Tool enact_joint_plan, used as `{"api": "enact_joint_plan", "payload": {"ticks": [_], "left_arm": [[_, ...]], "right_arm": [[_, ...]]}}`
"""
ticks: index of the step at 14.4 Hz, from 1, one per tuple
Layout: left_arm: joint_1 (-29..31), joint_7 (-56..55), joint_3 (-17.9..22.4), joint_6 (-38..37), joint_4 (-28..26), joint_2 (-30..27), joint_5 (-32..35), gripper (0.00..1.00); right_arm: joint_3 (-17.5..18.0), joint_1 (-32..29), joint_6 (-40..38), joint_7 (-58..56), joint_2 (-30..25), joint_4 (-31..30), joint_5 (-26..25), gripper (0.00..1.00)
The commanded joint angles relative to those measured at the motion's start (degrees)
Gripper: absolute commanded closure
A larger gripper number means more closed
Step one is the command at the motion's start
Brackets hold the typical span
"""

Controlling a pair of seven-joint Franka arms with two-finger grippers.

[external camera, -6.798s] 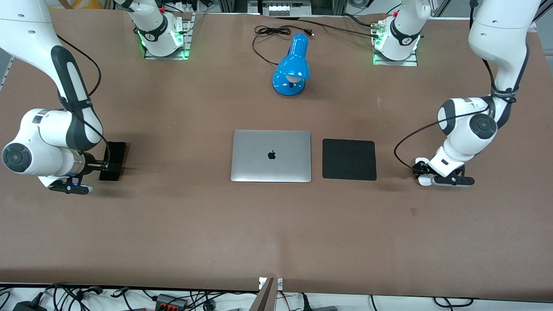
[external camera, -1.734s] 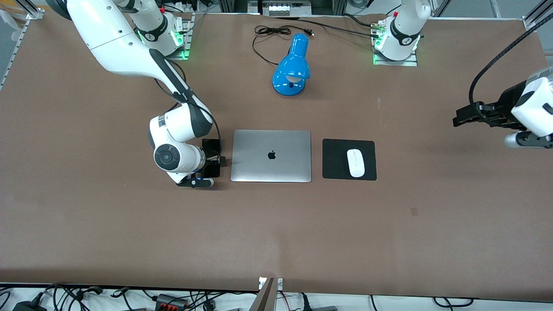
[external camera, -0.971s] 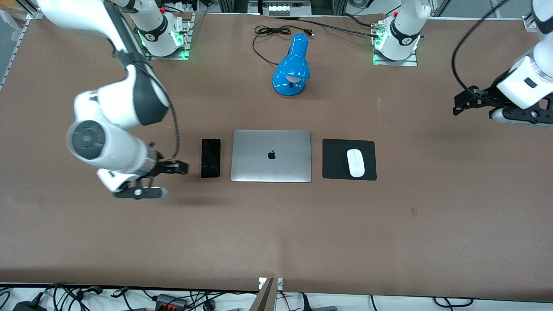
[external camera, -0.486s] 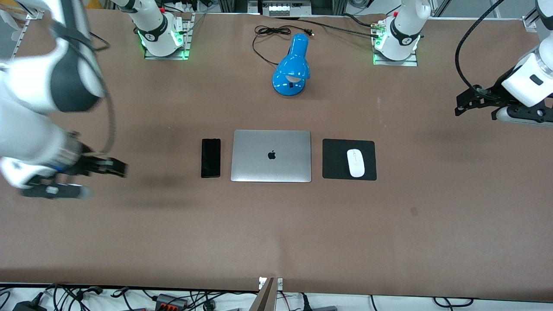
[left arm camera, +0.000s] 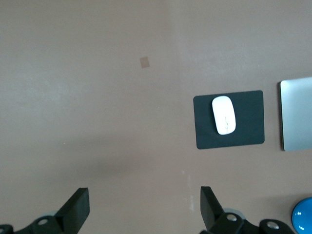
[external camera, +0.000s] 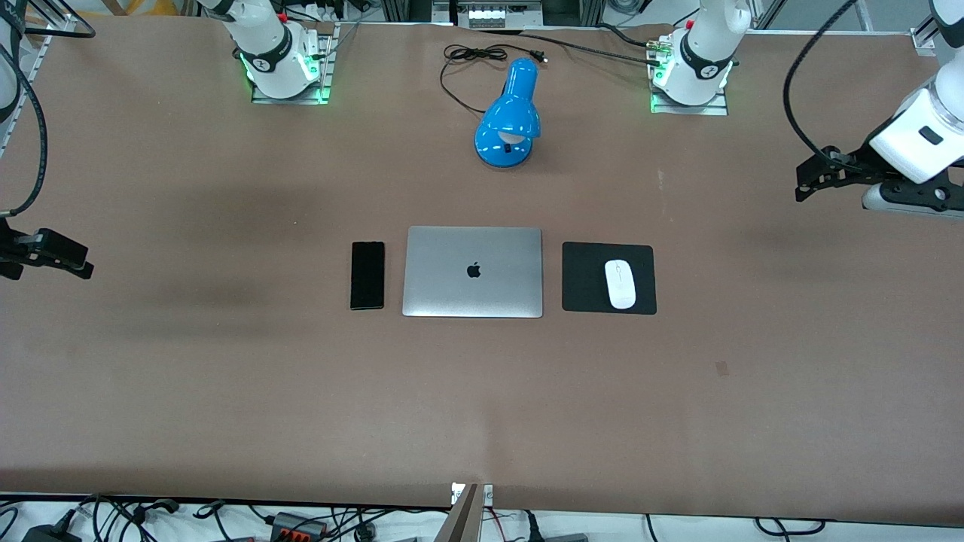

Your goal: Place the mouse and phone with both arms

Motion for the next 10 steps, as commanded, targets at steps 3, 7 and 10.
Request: {"api": "enact_joint_plan", "payload": {"ticks": [3,7,10], "left_arm": [[0.0,-0.1,-0.3,-2.6,2.6,1.0,0.9,0.0],[-0.1,-0.1,-0.4,-3.1,4.3,1.8,0.8,0.0],[0.1,-0.1,-0.3,-3.1,4.3,1.9,0.8,0.0]], "right_arm": [[0.8,0.2,0.8,0.1,-8.6,-11.6,-0.2,0.0],[0.8,0.2,7.7,2.6,-18.6,-27.1,-0.2,0.0],[0.8,0.2,7.7,2.5,-20.9,-29.5,-0.3,0.0]]}}
